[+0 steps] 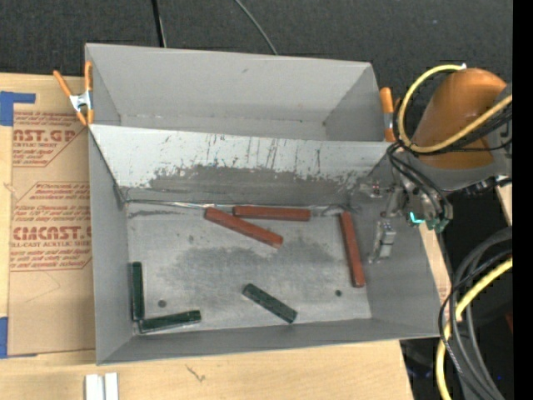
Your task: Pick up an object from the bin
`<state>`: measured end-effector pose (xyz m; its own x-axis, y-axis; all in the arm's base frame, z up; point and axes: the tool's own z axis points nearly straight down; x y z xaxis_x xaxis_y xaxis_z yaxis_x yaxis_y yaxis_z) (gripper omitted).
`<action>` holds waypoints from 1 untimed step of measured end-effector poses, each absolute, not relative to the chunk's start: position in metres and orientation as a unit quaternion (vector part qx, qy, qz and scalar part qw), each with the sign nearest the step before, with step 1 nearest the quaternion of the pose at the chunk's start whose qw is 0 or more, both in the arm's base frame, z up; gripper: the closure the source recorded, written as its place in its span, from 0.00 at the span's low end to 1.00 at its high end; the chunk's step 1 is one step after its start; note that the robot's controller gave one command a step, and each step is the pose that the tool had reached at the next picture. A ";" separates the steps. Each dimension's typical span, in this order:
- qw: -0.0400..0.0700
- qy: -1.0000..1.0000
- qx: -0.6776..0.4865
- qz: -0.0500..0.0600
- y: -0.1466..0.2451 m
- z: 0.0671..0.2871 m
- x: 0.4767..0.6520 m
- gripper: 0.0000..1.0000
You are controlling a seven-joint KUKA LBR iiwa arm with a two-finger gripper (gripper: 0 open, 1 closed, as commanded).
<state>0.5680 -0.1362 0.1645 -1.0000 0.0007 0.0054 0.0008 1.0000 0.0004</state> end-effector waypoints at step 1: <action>-0.001 -1.000 0.000 0.000 -0.136 0.169 0.570 0.00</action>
Offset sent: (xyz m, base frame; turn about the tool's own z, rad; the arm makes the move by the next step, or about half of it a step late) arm 0.0086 0.0087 -0.0945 -0.1467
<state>0.5699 -0.1359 0.1689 -1.0000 -0.0002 -0.0018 -0.0002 1.0000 -0.0010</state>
